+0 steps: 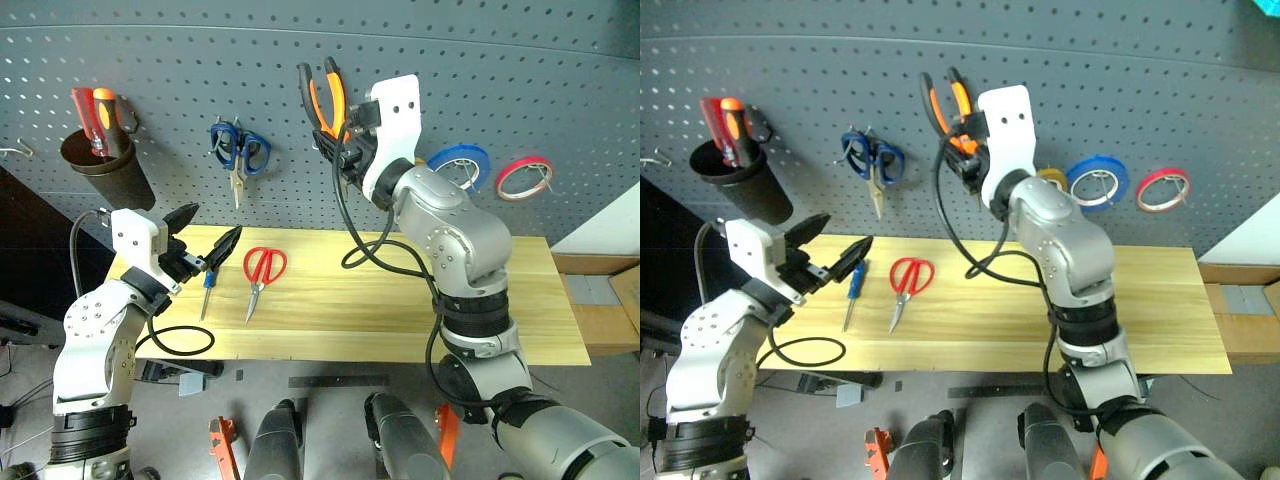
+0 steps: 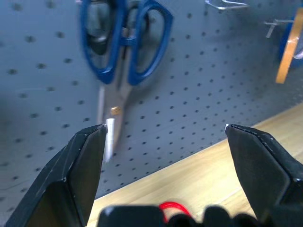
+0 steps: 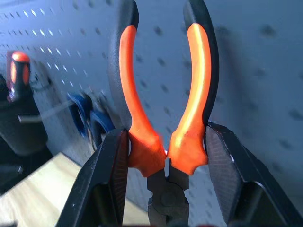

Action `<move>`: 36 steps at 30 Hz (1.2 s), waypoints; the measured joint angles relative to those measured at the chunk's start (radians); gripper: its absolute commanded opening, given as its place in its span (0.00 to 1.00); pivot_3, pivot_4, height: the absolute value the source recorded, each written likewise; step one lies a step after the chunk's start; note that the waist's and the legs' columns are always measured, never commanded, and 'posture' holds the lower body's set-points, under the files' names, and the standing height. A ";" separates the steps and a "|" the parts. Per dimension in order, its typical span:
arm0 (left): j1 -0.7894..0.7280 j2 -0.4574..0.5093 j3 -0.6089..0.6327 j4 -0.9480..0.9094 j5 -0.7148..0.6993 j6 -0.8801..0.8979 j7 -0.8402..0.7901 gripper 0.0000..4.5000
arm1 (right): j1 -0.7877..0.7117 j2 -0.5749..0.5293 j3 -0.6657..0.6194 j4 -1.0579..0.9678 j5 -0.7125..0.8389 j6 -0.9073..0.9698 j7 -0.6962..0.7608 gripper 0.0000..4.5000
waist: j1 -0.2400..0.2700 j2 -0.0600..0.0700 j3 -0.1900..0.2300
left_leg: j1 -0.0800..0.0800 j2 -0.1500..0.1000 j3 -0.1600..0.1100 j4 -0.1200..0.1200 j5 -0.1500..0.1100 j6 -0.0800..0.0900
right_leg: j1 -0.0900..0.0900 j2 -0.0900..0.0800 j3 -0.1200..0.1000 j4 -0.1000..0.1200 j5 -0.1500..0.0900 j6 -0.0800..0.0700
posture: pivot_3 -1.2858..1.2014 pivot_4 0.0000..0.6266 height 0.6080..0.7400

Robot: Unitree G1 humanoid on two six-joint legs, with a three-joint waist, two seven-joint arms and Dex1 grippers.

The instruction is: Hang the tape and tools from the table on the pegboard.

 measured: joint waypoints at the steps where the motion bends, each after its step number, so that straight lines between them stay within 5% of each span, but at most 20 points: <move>1: 0.001 -0.001 0.001 -0.010 -0.008 0.004 0.002 0.96 | -0.006 0.005 0.004 0.019 -0.008 -0.024 -0.003 0.41 | 0.002 -0.001 -0.001 | 0.000 0.000 0.000 0.000 0.000 0.000 | 0.000 0.000 0.000 0.000 0.000 0.000 | 0.53 0.25 1.00; 15: -0.034 0.052 -0.004 -0.065 -0.208 0.171 -0.139 0.96 | -0.144 0.096 0.009 0.297 -0.090 -0.413 -0.052 0.41 | 0.022 -0.006 -0.012 | 0.000 0.000 -0.002 0.000 0.002 -0.003 | 0.000 -0.002 -0.007 0.001 0.001 -0.002 | 0.53 0.25 1.00; 36: -0.151 0.079 -0.062 -0.006 -0.154 0.150 -0.216 0.96 | -0.121 0.074 0.061 0.707 -0.333 -1.022 -0.188 0.41 | 0.024 -0.006 -0.015 | 0.000 0.000 -0.008 0.000 0.007 -0.010 | 0.001 -0.003 -0.017 0.003 0.002 -0.003 | 0.54 0.24 1.00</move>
